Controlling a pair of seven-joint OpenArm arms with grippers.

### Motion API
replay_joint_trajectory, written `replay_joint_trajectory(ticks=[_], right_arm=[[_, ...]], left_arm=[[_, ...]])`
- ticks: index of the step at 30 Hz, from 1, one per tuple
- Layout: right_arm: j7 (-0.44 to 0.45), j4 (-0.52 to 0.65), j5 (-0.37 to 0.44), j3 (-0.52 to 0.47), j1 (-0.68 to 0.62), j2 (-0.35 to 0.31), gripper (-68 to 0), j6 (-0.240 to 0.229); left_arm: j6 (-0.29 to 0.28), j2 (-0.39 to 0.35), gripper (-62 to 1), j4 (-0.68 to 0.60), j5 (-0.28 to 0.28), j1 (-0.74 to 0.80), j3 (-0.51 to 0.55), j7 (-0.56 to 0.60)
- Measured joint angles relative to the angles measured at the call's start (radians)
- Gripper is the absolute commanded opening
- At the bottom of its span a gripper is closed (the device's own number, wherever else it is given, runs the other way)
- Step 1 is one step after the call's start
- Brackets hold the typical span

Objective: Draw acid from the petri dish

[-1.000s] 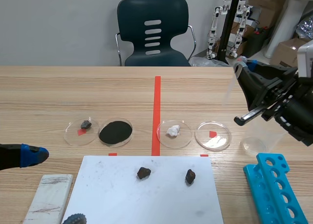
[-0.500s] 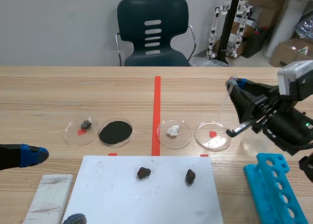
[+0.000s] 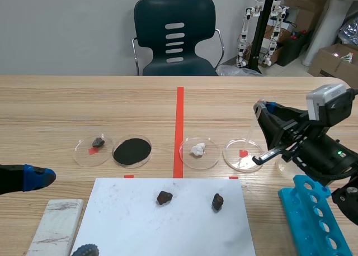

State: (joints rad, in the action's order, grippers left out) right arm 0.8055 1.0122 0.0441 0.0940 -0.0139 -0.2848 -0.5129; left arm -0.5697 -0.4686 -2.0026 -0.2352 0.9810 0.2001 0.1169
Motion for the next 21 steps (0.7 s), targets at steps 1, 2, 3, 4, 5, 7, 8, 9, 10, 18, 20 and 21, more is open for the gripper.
replay_joint_trajectory(ticks=[1, 2, 3, 4, 5, 7, 8, 9, 10, 18, 20, 21], right_arm=[[0.000, -0.003, -0.004, 0.000, 0.000, 0.003, -66.5, 0.000], [-0.001, -0.006, -0.005, 0.000, 0.000, 0.007, -66.5, 0.000], [-0.001, -0.007, -0.010, 0.000, 0.000, 0.011, -66.5, 0.000], [-0.001, -0.008, -0.013, 0.000, 0.000, 0.014, -66.5, 0.000], [-0.001, -0.009, -0.014, 0.000, 0.000, 0.017, -66.5, 0.000], [0.000, -0.012, -0.014, 0.000, 0.000, 0.022, -66.5, 0.000], [-0.001, -0.015, -0.014, 0.000, 0.000, 0.023, -66.5, 0.000], [-0.001, -0.019, -0.014, 0.000, 0.000, 0.023, -66.5, 0.000], [-0.001, -0.022, -0.014, 0.000, 0.000, 0.023, -66.5, 0.000], [0.027, -0.057, -0.011, 0.000, 0.003, 0.022, -66.5, 0.000], [0.031, -0.059, -0.011, 0.000, 0.004, 0.022, -66.5, 0.000], [0.031, -0.059, -0.011, 0.000, 0.004, 0.022, -66.5, 0.000]], left_arm=[[0.000, 0.000, 1.4, 0.000, 0.000, 0.000, 0.000, 0.000], [0.000, 0.000, 1.4, 0.000, 0.000, 0.000, 0.000, 0.000], [0.000, 0.000, 1.4, 0.000, 0.000, 0.000, 0.000, 0.000], [0.000, 0.000, 1.4, 0.000, 0.000, 0.000, 0.000, 0.000], [0.000, 0.000, 1.4, 0.000, 0.000, 0.000, 0.000, 0.000], [0.000, 0.000, 1.4, 0.000, 0.000, 0.000, 0.000, 0.000], [0.000, 0.000, 1.4, 0.000, 0.000, 0.000, 0.000, 0.000], [0.000, 0.000, 1.4, 0.000, 0.000, 0.000, 0.000, 0.000], [0.000, 0.000, 1.4, 0.000, 0.000, 0.000, 0.000, 0.000], [0.000, 0.000, 1.4, 0.000, 0.000, 0.000, 0.000, 0.000], [0.000, 0.000, 1.4, 0.000, 0.000, 0.000, 0.000, 0.000], [0.000, 0.000, 1.4, 0.000, 0.000, 0.000, 0.000, 0.000]])
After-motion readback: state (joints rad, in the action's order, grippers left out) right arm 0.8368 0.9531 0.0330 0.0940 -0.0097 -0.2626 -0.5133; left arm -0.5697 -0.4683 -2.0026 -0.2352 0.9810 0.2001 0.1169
